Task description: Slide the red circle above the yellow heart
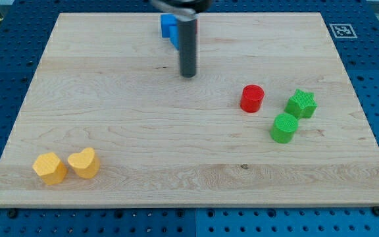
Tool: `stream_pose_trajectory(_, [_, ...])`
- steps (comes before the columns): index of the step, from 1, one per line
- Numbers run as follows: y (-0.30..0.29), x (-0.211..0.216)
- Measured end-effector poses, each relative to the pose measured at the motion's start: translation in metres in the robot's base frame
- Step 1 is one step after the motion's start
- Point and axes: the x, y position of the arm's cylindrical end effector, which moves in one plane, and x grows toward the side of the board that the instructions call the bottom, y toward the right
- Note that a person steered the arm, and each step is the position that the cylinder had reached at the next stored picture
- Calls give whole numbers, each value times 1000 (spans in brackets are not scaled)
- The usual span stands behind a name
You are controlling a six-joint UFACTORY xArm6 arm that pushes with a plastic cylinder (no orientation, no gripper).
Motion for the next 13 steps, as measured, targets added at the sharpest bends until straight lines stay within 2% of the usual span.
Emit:
stream_pose_trajectory(2, [133, 42])
stream_pose_trajectory(4, [149, 75])
stream_pose_trajectory(6, [113, 75])
stream_pose_trajectory(9, [21, 75])
stream_pose_trajectory(10, [-4, 80])
stream_pose_trajectory(11, [-25, 111])
stream_pose_trajectory(13, [-102, 118])
